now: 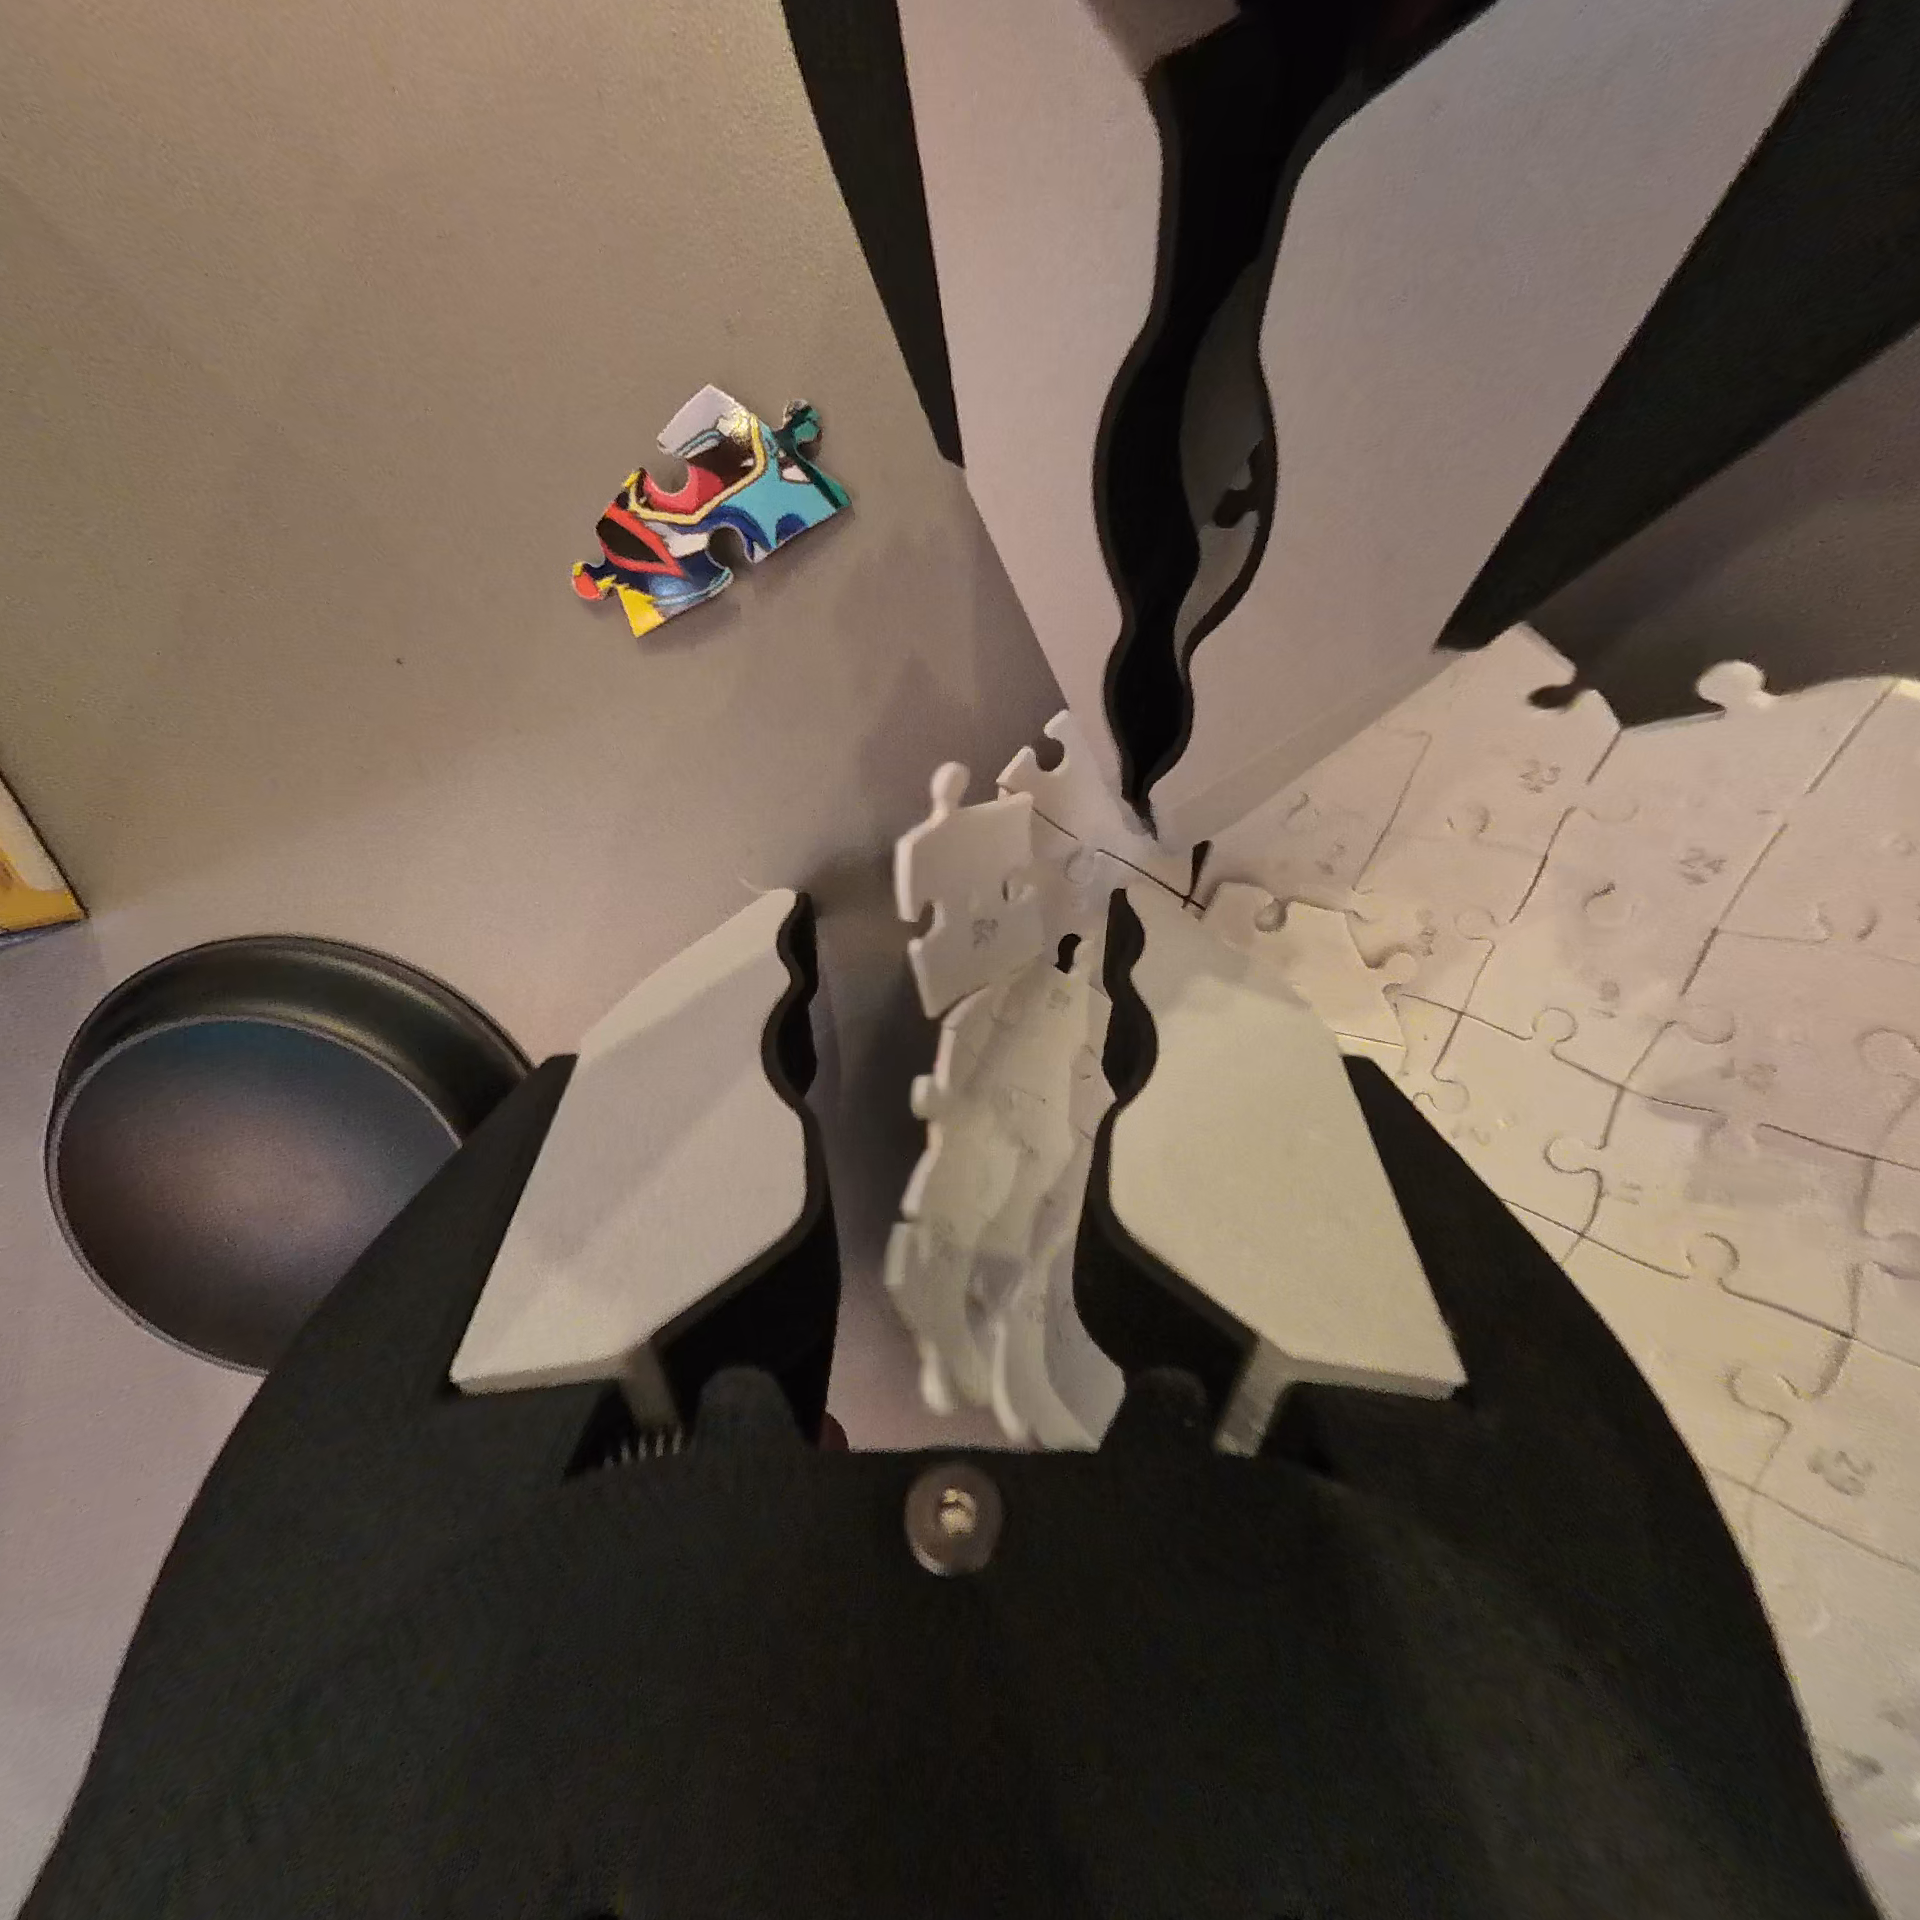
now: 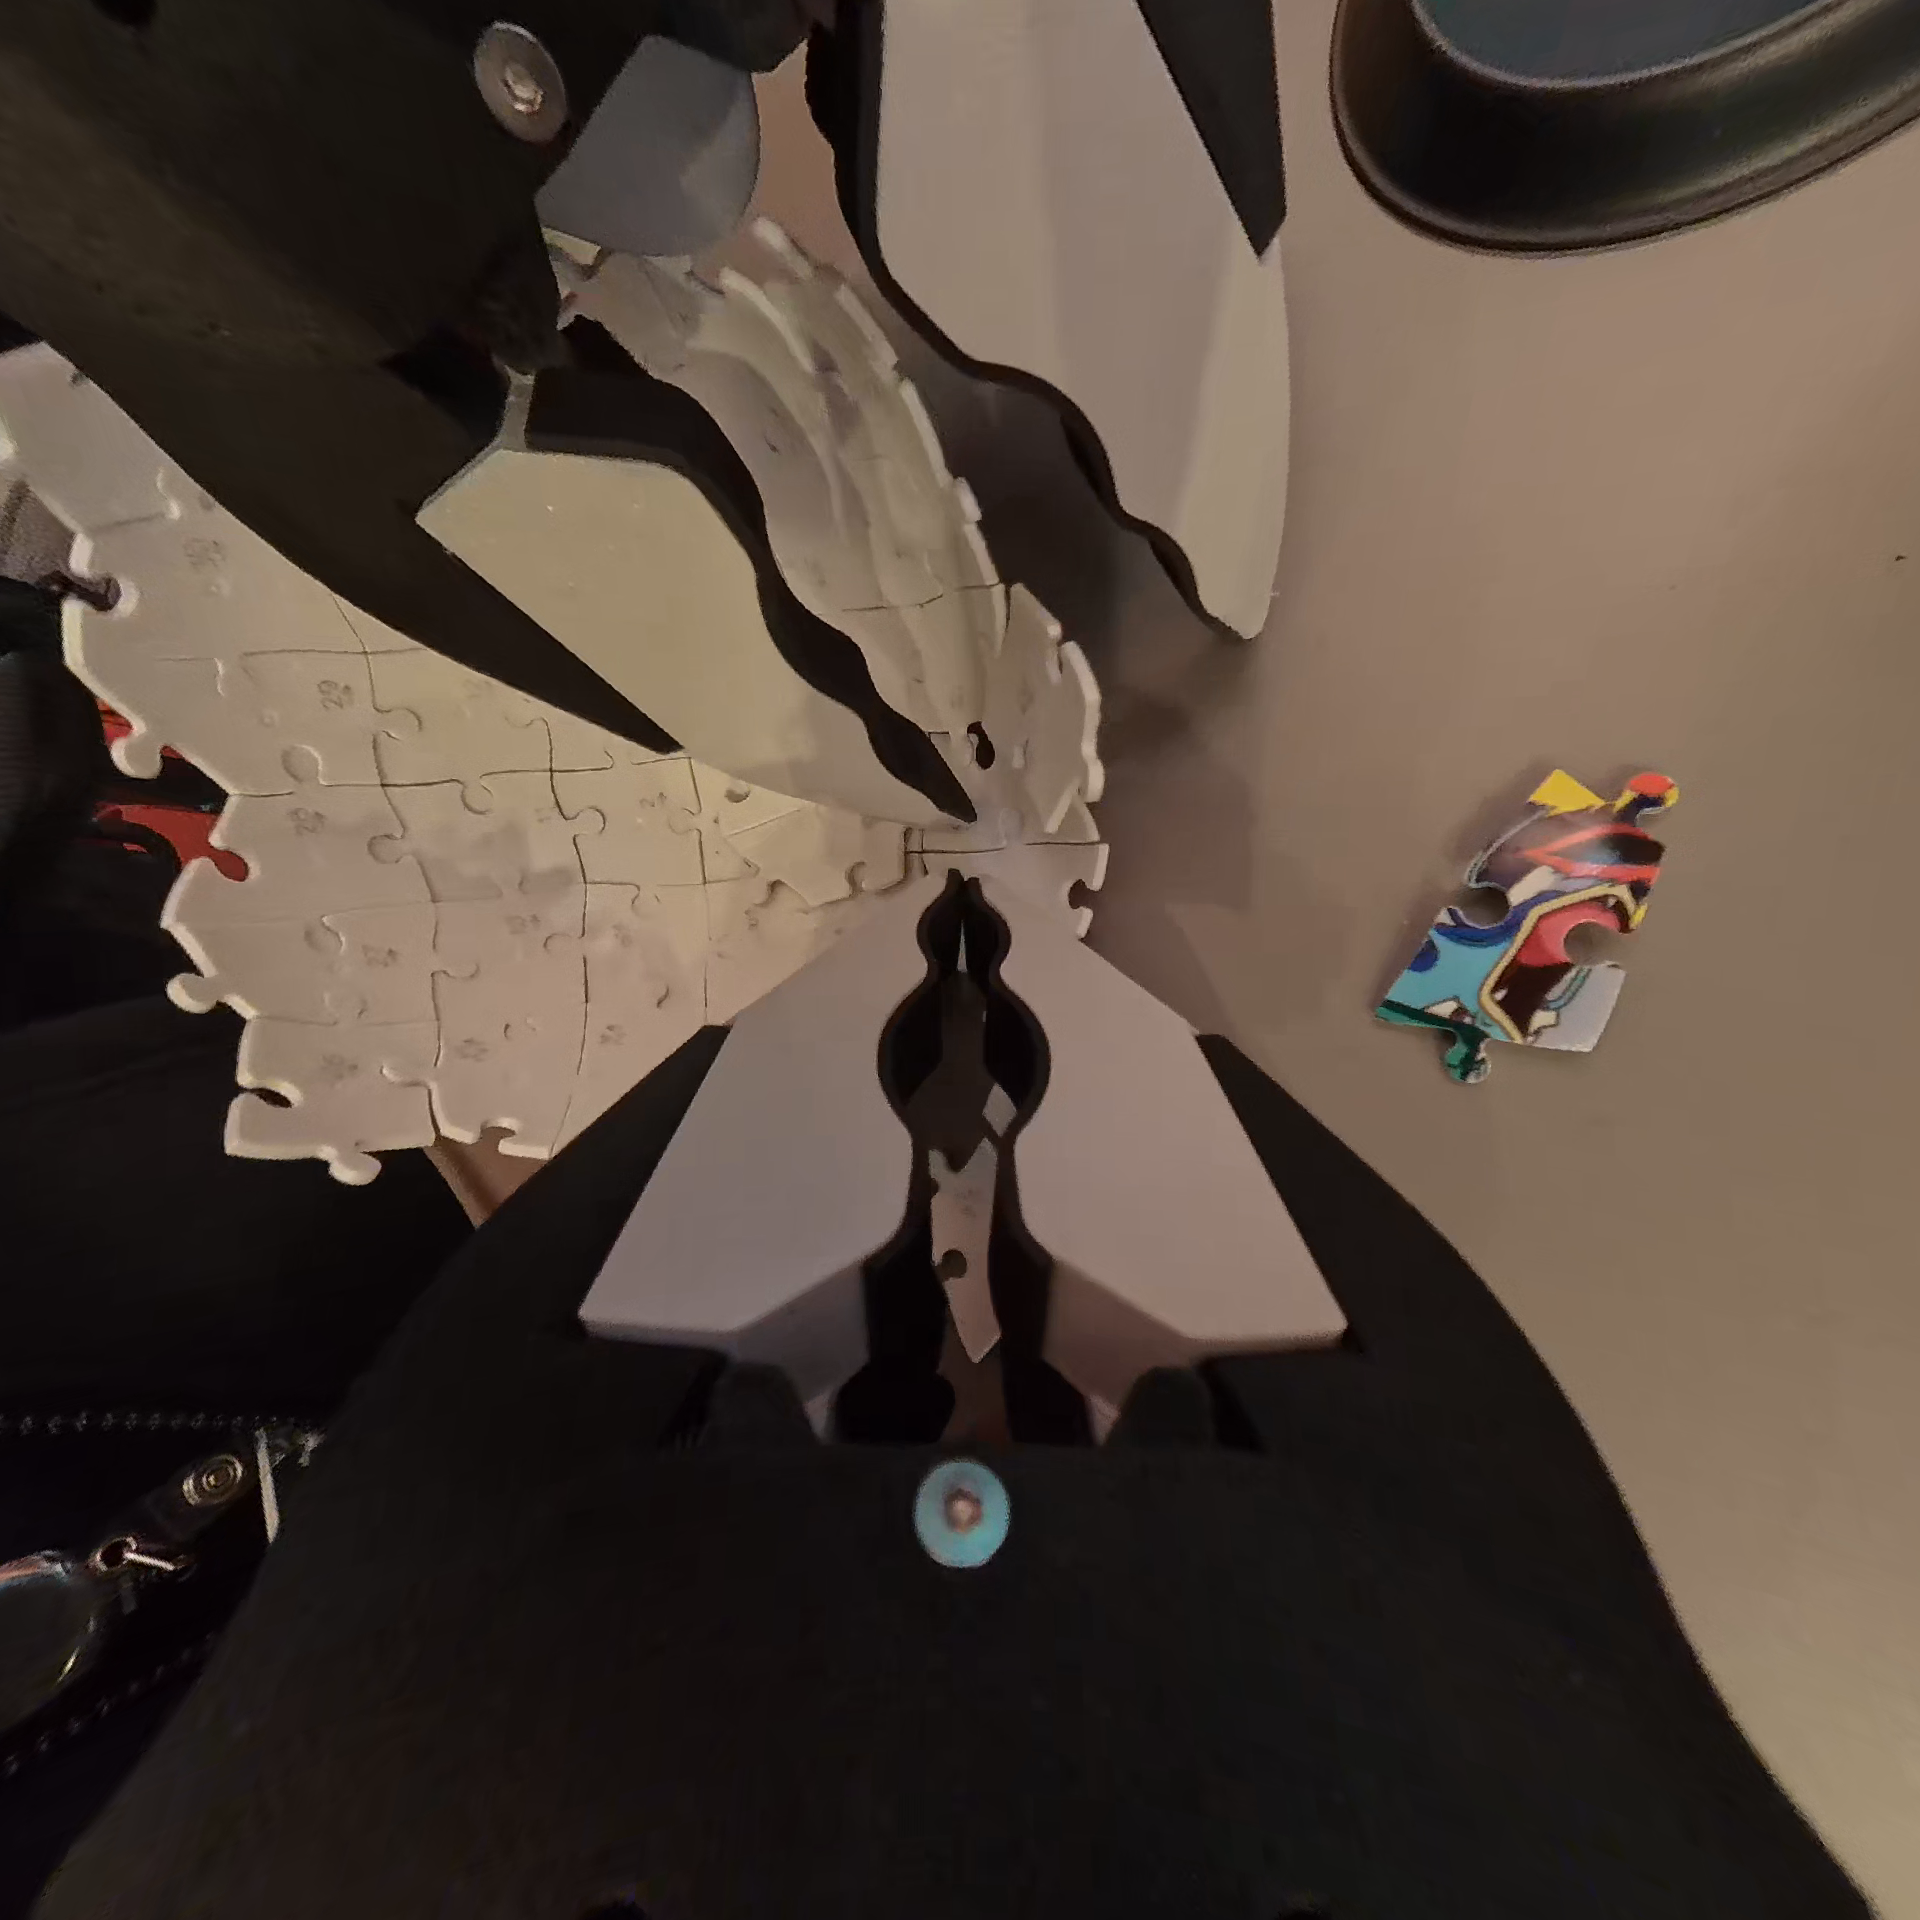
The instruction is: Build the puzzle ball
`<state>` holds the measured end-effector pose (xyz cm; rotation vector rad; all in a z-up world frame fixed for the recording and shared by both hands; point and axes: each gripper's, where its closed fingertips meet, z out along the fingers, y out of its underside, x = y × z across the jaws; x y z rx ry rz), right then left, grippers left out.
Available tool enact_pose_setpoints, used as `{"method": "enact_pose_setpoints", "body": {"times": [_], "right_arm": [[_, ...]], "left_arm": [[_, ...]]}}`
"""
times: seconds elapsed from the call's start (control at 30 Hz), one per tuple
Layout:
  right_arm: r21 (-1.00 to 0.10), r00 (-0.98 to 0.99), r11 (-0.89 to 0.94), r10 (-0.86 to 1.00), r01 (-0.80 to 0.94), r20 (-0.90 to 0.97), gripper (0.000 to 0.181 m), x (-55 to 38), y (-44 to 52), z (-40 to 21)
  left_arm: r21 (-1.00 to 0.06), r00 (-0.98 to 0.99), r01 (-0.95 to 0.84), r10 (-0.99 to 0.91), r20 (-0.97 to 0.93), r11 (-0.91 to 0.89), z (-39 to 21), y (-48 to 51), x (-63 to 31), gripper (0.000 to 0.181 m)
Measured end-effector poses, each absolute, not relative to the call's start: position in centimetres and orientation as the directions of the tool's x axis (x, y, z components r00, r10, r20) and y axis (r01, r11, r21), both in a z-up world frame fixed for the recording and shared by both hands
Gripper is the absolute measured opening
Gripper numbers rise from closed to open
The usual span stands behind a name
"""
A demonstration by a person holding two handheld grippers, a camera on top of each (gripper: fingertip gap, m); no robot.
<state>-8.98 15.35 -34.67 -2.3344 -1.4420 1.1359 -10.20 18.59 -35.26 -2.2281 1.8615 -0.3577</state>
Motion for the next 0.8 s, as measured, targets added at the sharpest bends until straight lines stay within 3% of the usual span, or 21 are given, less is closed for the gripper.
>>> {"method": "enact_pose_setpoints", "body": {"times": [0.03,0.27,0.47,0.67,0.8], "right_arm": [[-0.504,0.239,-0.519,0.821,0.691,-0.518,0.000,-9.0,15.4,-34.7],[-0.517,0.232,-0.524,0.819,0.677,-0.525,0.000,-9.0,15.4,-34.7],[-0.518,0.235,-0.525,0.819,0.676,-0.524,0.000,-9.0,15.4,-34.7],[-0.522,0.232,-0.527,0.818,0.671,-0.527,0.000,-9.0,15.4,-34.7],[-0.524,0.228,-0.522,0.820,0.673,-0.524,0.000,-9.0,15.4,-34.7]], "left_arm": [[-0.312,0.172,-0.933,-0.984,0.054,-0.180,-35.2,18.6,-10.2,0.053],[-0.289,0.186,-0.936,-0.979,0.079,-0.201,-34.9,18.6,-10.3,0.051],[-0.338,0.271,-0.900,-0.961,0.057,-0.274,-32.4,19.9,-10.9,0.048],[-0.546,0.490,-0.730,-0.872,0.002,-0.412,-25.7,19.3,-14.2,0.055],[-0.714,0.612,-0.494,-0.781,0.120,-0.497,-22.8,15.9,-16.2,0.072]]}}
